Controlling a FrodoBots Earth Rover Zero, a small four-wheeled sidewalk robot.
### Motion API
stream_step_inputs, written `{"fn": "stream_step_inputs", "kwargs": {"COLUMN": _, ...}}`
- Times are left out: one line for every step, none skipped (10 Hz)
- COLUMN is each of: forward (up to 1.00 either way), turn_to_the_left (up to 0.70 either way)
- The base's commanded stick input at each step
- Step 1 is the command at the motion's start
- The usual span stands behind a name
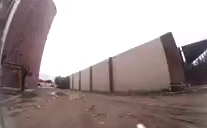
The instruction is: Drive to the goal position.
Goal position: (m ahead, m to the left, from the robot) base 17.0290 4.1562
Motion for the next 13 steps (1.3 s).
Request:
{"fn": "stream_step_inputs", "kwargs": {"forward": 1.0, "turn_to_the_left": 0.04}}
{"fn": "stream_step_inputs", "kwargs": {"forward": 1.0, "turn_to_the_left": 0.09}}
{"fn": "stream_step_inputs", "kwargs": {"forward": 1.0, "turn_to_the_left": 0.26}}
{"fn": "stream_step_inputs", "kwargs": {"forward": 1.0, "turn_to_the_left": 0.4}}
{"fn": "stream_step_inputs", "kwargs": {"forward": 1.0, "turn_to_the_left": 0.4}}
{"fn": "stream_step_inputs", "kwargs": {"forward": 1.0, "turn_to_the_left": 0.4}}
{"fn": "stream_step_inputs", "kwargs": {"forward": 1.0, "turn_to_the_left": 0.4}}
{"fn": "stream_step_inputs", "kwargs": {"forward": 1.0, "turn_to_the_left": 0.4}}
{"fn": "stream_step_inputs", "kwargs": {"forward": 1.0, "turn_to_the_left": 0.4}}
{"fn": "stream_step_inputs", "kwargs": {"forward": 1.0, "turn_to_the_left": 0.4}}
{"fn": "stream_step_inputs", "kwargs": {"forward": 1.0, "turn_to_the_left": 0.31}}
{"fn": "stream_step_inputs", "kwargs": {"forward": 1.0, "turn_to_the_left": 0.19}}
{"fn": "stream_step_inputs", "kwargs": {"forward": 1.0, "turn_to_the_left": 0.03}}
